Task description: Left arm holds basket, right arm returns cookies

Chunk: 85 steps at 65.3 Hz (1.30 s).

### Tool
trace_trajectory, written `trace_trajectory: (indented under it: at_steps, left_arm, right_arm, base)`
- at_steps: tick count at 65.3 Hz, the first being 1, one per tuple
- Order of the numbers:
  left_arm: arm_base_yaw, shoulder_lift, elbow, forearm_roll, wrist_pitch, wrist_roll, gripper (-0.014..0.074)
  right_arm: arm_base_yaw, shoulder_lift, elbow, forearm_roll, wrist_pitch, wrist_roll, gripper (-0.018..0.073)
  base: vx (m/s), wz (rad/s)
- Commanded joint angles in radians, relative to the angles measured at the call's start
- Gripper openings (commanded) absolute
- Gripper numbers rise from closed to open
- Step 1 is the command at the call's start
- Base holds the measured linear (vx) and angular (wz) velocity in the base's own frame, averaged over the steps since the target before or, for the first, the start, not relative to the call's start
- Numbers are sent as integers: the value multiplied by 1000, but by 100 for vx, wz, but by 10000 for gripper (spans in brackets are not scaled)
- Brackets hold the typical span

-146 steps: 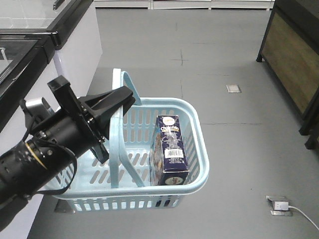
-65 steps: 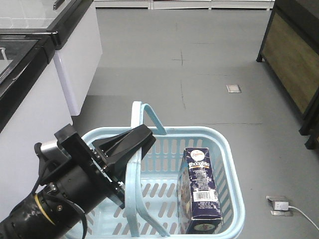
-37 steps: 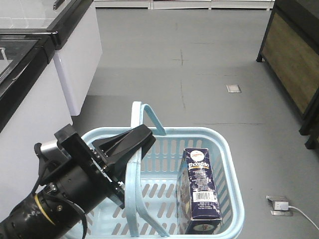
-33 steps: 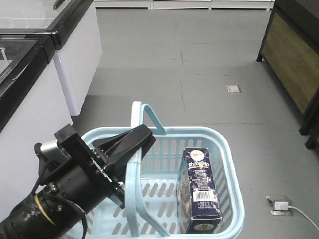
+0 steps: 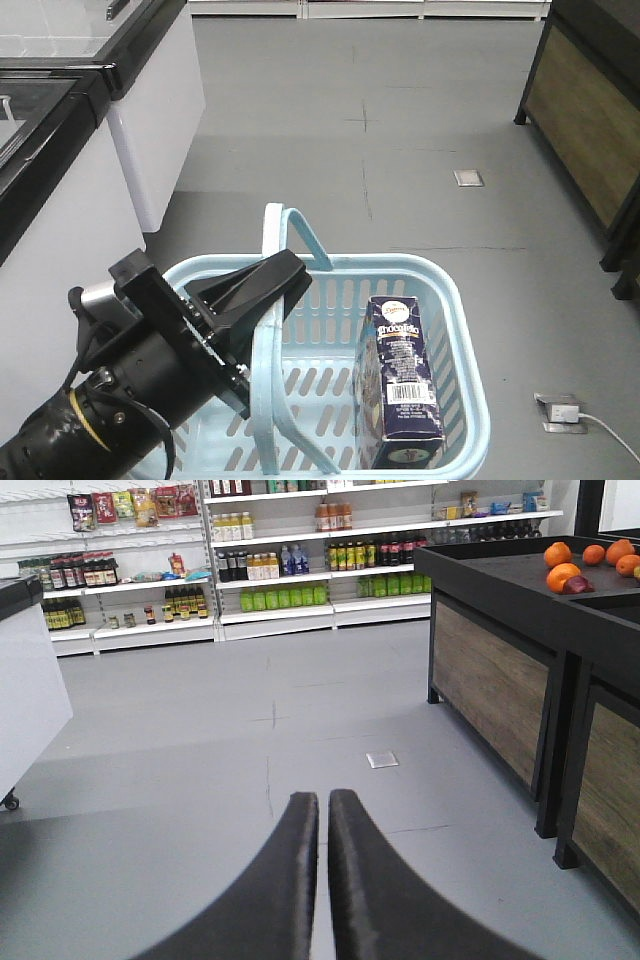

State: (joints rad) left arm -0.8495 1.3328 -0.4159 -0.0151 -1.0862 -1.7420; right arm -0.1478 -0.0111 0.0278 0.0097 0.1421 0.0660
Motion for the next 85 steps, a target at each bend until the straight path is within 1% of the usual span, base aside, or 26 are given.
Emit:
trace_trajectory:
  at_steps: [1,22,35,85]
  left_arm:
    - [-7,-31,-28,-11,-204,2,-3]
    - [-7,-31,-28,-12,-203,2,-3]
    - [-7,-31,-28,-12,-174,2,-3]
    - [-7,-31,-28,-12,-174,2,-3]
  right_arm:
    - [-1,-13,18,-10,-76,-9,-6]
    - [-1,-13,18,-10,-76,-9,-6]
    - [-1,-13,18,-10,-76,-9,-6]
    - [-1,-13,18,-10,-76,-9,-6]
  base:
    - [0,0]
    - [0,0]
    - [0,0]
    - [0,0]
